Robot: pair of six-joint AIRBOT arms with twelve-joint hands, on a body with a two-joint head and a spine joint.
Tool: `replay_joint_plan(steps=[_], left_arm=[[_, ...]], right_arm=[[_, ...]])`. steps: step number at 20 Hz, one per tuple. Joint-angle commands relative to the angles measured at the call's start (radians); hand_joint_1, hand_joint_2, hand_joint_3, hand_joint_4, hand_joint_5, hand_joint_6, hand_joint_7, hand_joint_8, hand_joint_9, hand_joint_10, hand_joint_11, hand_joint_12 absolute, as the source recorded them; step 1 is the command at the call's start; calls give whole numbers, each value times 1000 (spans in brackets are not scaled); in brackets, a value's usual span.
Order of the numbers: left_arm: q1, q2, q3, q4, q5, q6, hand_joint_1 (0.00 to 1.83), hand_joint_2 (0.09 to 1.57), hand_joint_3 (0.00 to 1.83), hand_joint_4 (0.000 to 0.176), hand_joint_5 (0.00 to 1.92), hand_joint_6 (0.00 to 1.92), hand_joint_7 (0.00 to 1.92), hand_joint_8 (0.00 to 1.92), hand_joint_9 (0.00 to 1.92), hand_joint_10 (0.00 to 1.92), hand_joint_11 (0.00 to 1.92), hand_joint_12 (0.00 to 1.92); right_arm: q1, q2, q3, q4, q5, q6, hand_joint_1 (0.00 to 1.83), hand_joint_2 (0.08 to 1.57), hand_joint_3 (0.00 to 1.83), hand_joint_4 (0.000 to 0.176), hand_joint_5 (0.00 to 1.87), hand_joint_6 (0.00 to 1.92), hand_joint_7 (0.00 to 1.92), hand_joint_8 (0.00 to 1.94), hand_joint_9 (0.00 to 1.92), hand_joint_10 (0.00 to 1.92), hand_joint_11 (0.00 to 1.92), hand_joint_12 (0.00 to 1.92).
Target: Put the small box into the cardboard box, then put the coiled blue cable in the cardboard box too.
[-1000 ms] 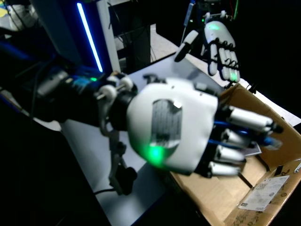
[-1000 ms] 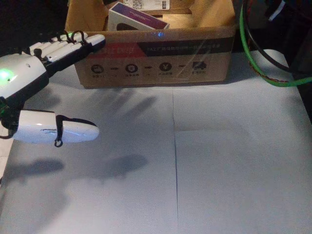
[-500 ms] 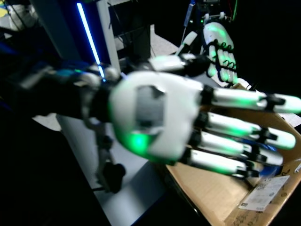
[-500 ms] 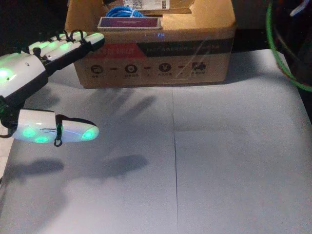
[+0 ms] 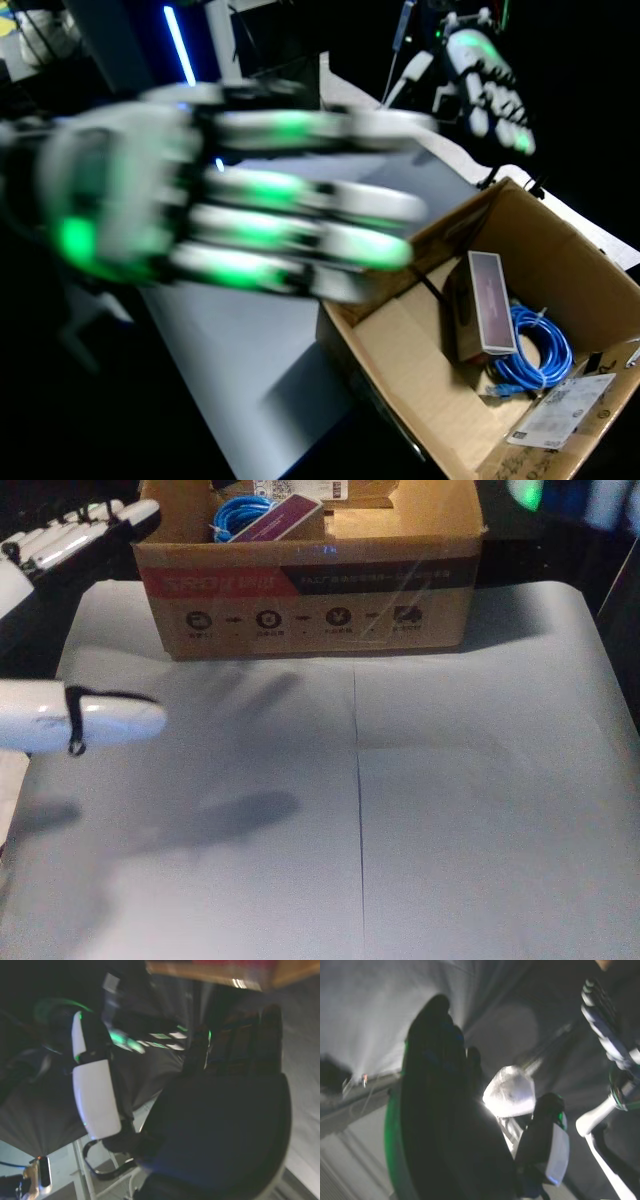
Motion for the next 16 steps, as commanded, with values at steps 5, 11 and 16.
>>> replay_joint_plan(steps=[5, 11, 16], left_arm=[[123, 44, -49, -106, -283, 13, 488, 818, 0, 176, 24, 5, 0, 0, 0, 0, 0, 0], [189, 52, -79, -149, -334, 13, 491, 852, 8, 176, 7, 0, 0, 0, 0, 0, 0, 0], [251, 58, -108, -185, -407, 13, 453, 859, 7, 176, 0, 0, 0, 0, 0, 0, 0, 0]], right_arm=[[-262, 88, -116, 162, 340, 5, 447, 927, 3, 175, 61, 0, 0, 0, 0, 0, 0, 0], [-592, 103, -230, 358, 578, 5, 392, 979, 9, 176, 48, 0, 0, 0, 0, 0, 0, 0], [-634, 107, -235, 377, 597, 42, 408, 971, 3, 176, 49, 2, 0, 0, 0, 0, 0, 0]])
